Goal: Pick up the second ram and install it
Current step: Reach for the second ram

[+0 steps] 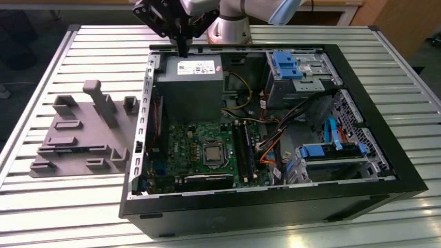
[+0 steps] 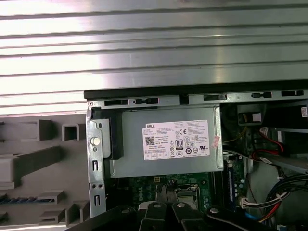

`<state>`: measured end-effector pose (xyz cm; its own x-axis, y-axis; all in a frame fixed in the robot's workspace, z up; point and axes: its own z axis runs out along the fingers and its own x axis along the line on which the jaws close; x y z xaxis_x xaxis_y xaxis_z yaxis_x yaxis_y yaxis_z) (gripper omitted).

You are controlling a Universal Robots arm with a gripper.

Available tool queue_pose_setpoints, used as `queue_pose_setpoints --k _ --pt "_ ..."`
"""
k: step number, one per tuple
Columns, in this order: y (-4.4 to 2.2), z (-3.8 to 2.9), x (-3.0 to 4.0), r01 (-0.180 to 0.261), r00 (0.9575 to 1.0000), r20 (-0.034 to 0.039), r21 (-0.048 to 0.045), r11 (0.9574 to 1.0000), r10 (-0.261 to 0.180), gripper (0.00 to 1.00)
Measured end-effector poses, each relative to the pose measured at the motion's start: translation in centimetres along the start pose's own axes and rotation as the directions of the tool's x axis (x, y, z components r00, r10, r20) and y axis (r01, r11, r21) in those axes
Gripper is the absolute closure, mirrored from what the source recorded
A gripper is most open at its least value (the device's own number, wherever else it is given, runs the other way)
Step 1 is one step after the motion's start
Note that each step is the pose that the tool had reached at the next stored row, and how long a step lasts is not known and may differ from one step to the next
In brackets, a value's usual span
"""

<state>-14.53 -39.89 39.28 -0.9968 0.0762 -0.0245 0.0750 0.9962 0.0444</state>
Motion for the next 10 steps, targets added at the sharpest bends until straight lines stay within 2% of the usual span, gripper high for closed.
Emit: queue_pose_setpoints --k 10 --pt "-0.02 0.0 0.22 0.0 1.0 0.0 0.0 1.0 0.0 0.89"
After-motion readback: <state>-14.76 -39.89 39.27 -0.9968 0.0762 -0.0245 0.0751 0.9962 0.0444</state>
